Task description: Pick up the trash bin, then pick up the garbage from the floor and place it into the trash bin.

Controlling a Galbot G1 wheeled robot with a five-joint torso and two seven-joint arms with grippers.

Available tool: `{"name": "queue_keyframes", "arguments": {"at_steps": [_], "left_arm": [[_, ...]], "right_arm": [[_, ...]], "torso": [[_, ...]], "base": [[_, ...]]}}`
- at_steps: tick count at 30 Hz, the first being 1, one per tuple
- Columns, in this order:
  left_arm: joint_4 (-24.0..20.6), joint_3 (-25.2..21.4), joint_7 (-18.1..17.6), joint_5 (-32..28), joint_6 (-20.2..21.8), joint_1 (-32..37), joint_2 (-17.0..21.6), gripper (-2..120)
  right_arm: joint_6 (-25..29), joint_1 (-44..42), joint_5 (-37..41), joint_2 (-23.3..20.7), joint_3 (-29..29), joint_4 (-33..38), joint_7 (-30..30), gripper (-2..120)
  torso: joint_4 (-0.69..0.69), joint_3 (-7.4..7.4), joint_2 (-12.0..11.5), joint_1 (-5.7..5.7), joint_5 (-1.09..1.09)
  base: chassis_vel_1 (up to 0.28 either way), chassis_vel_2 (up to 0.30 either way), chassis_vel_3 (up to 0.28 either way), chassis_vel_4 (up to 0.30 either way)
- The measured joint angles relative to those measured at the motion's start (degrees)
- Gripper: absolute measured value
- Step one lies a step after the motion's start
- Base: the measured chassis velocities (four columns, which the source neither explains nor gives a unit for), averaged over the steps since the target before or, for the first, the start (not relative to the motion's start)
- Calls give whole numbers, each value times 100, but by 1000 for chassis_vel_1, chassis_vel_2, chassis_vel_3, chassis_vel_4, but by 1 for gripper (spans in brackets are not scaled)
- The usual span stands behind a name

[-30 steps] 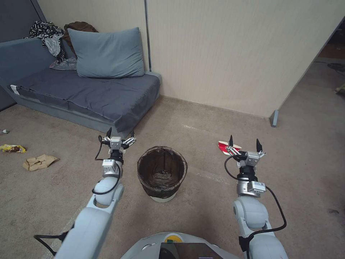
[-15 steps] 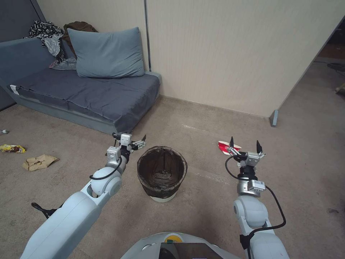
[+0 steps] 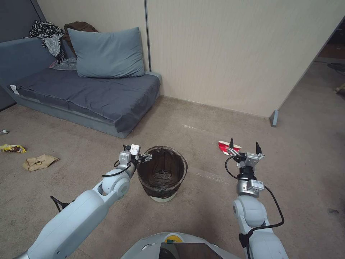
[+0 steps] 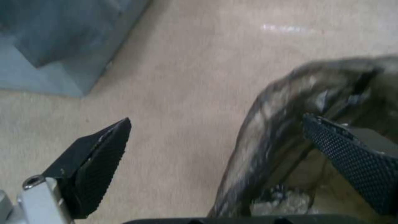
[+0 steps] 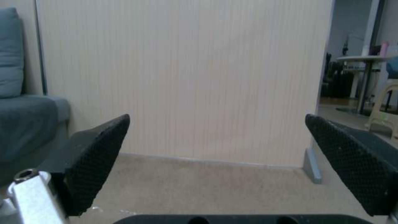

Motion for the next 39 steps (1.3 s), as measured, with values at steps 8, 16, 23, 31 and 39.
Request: {"name": "queue_keyframes", "arguments": {"at_steps": [8, 16, 23, 31, 39], "left_arm": [[106, 171, -214, -379, 440, -155, 14, 100], [42, 323, -574, -1177, 950, -390, 6, 100], [37, 441, -779, -1690, 1273, -615, 50, 100], [58, 503, -1048, -2085, 1384, -711, -28, 100], [96, 444, -1238, -2345, 1420, -760, -94, 100]], "right_arm": [[24, 32, 2, 37, -4, -50, 20, 100], [36, 57, 2, 79, -10, -55, 52, 100], [38, 69, -4, 109, -17, -42, 66, 100], [38, 96, -6, 112, -21, -41, 71, 100], [38, 132, -7, 111, -40, -65, 78, 100]], "torso": [[1, 0, 0, 0, 1], [0, 0, 0, 0, 1], [0, 0, 0, 0, 1], [0, 0, 0, 0, 1], [0, 0, 0, 0, 1]], "base": [[0, 0, 0, 0], [0, 0, 0, 0], [0, 0, 0, 0], [0, 0, 0, 0], [0, 0, 0, 0]]}}
